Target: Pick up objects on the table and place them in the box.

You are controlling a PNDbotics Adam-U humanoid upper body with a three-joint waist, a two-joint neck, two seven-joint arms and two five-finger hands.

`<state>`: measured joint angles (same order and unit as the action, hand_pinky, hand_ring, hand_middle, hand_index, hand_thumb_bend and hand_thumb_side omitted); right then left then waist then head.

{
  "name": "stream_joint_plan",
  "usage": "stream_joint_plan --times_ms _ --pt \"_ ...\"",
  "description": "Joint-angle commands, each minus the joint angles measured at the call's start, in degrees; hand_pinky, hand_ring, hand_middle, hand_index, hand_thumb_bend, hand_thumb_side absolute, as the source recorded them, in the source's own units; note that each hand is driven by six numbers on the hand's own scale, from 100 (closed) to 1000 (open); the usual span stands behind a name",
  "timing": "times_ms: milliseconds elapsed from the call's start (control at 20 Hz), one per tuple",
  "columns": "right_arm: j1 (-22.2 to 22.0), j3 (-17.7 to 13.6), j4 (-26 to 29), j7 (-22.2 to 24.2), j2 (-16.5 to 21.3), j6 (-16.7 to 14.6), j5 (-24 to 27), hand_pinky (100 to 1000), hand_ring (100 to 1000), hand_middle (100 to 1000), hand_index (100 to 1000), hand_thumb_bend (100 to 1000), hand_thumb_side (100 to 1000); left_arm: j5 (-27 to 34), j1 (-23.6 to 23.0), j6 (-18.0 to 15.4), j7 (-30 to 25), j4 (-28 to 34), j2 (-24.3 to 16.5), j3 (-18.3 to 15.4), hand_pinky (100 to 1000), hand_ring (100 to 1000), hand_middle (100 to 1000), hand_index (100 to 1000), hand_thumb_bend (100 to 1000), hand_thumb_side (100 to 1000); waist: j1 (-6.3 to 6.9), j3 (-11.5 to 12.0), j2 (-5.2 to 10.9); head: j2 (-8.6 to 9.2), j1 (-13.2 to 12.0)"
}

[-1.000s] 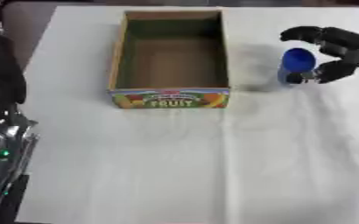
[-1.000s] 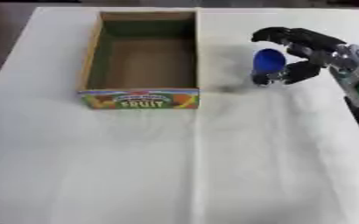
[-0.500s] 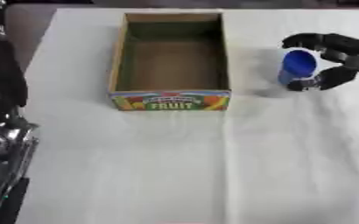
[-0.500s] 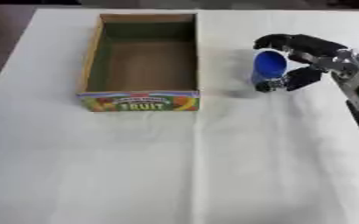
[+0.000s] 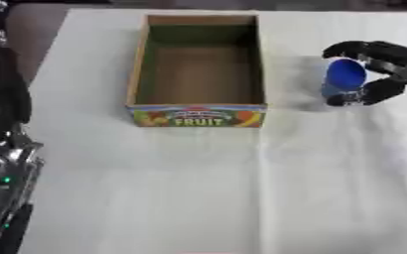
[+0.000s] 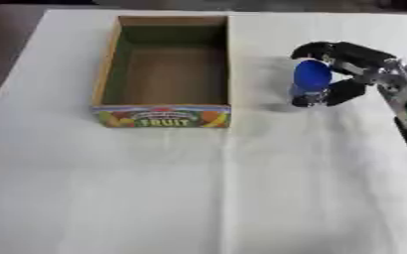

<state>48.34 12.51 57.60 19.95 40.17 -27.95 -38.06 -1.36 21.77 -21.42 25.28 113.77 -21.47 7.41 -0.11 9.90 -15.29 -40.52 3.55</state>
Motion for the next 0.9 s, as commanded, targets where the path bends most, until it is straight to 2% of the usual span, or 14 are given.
stream_joint_plan --times_ms 50,100,200,250,300,450,500,550,650,750,900 --pt "1.7 -0.9 0.1 -0.1 1.8 0.1 -0.5 828 897 908 941 652 748 0.1 0.7 -0.2 -0.3 0.8 -0.3 -0.2 893 738 934 881 412 832 -0.08 0.3 0.68 1.1 0.2" --pt "1.8 -1.0 -0.1 -0.1 1.9 0.2 -0.6 812 892 905 939 632 731 0.1 0.8 -0.2 -0.3 0.8 -0.3 -0.2 893 738 934 881 408 833 -0.13 0.4 0.6 1.19 0.3" --pt "1.8 -1.1 -0.3 -0.1 1.9 0.4 -0.9 763 875 901 938 648 735 0.2 1.0 -0.2 -0.3 0.8 -0.3 -0.2 893 738 934 881 412 832 -0.17 0.6 0.48 1.33 0.4" --pt "1.9 -1.2 -0.5 -0.1 1.9 0.5 -1.1 706 848 898 936 645 726 0.2 1.0 -0.3 -0.3 0.8 -0.3 -0.2 893 738 935 881 411 832 -0.19 0.6 0.43 1.34 0.4" --pt "1.9 -1.2 -0.6 -0.1 1.9 0.5 -1.2 724 857 899 937 646 728 0.2 1.0 -0.3 -0.4 0.8 -0.3 -0.2 893 738 934 881 412 832 -0.21 0.7 0.39 1.34 0.5" --pt "1.9 -1.4 -1.0 0.0 1.9 0.9 -1.5 622 792 890 931 642 696 0.3 1.0 -0.3 -0.4 0.8 -0.3 -0.2 894 738 935 880 410 832 -0.21 0.7 0.27 1.33 0.5" --pt "1.9 -1.4 -1.2 0.1 1.9 1.1 -1.5 638 803 894 931 642 696 0.3 1.0 -0.3 -0.4 0.8 -0.3 -0.2 894 738 935 880 410 832 -0.21 0.7 0.23 1.33 0.5" --pt "1.9 -1.5 -1.4 0.2 1.8 1.2 -1.5 561 731 880 917 637 659 0.3 1.0 -0.3 -0.5 0.8 -0.3 -0.2 894 738 935 880 410 833 -0.2 0.7 0.19 1.32 0.5" --pt "1.8 -1.6 -1.7 0.3 1.7 1.7 -1.2 477 648 867 895 634 591 0.3 1.0 -0.3 -0.5 0.8 -0.3 -0.2 895 738 935 879 409 833 -0.14 0.6 0.13 1.26 0.6" --pt "1.7 -1.8 -2.2 0.4 1.6 2.7 -0.1 373 495 841 869 634 514 0.3 1.0 -0.3 -0.5 0.8 -0.3 -0.2 895 738 936 878 409 833 -0.08 0.5 0.1 1.19 0.7" --pt "1.4 -1.9 -2.7 0.9 1.6 4.2 2.6 203 358 789 835 609 412 0.3 0.9 -0.3 -0.5 0.8 -0.3 -0.2 895 738 936 877 408 833 -0.02 0.3 0.08 1.11 0.8"
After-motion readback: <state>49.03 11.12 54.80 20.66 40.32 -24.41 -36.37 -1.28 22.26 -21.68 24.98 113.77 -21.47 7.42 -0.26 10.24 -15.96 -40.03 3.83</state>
